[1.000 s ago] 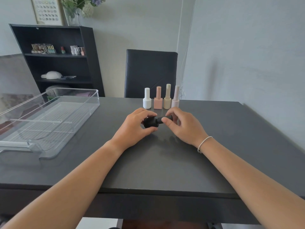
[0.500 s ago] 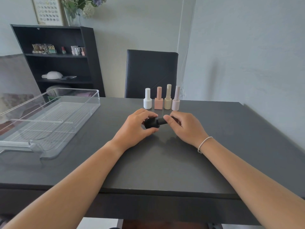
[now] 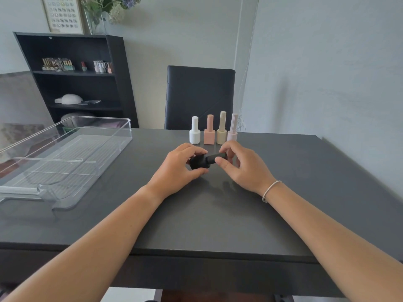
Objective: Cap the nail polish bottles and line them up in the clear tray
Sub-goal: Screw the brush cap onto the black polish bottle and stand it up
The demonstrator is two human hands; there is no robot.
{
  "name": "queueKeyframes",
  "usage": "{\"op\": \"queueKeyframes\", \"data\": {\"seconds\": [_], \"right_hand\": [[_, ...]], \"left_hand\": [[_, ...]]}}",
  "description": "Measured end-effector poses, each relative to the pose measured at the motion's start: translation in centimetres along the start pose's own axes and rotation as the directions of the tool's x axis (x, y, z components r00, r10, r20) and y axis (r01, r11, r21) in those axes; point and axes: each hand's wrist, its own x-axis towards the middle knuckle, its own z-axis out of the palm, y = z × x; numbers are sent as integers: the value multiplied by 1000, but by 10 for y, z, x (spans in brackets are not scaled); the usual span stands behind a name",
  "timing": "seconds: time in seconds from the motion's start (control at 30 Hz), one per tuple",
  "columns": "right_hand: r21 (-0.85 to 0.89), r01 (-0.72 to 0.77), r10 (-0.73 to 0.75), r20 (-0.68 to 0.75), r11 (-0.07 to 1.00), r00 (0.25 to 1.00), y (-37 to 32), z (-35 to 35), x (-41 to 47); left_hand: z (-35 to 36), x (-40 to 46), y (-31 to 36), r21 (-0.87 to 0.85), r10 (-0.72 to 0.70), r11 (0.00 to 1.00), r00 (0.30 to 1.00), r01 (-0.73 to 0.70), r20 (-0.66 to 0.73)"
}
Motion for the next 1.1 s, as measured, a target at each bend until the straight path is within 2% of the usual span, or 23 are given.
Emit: {"op": "queueKeyframes", "data": {"seconds": [0.37,0.57,0.63,0.7,0.8,0.87,1.1], "right_hand": [[-25,-3,3,-28,1000,1000,1,1,1],[76,-33,40,-84,997,996,-1,4,7],[107,-48,59,-99,993,993,-1,3,14],[120,-60,69,-72,991,995,-4,3,23],[119,-66,71,-39,991,997,-13,5,43],[128,-84,87,-18,988,996,-20,8,61],[45,-129,127,41,991,991,-37,24,116]], "left_hand": [[2,1,-3,-4,-13,1000,1000,13,18],[-6,-1,-8,-74,-105,992,994,105,15],[-16,-2,-18,-11,-165,986,986,165,-30],[-28,-4,-32,124,-236,962,970,241,-54],[-37,-7,-45,301,-367,887,930,352,-7],[-36,-8,-46,368,-408,852,913,372,24],[-32,-10,-46,362,-401,853,916,376,-6]]}}
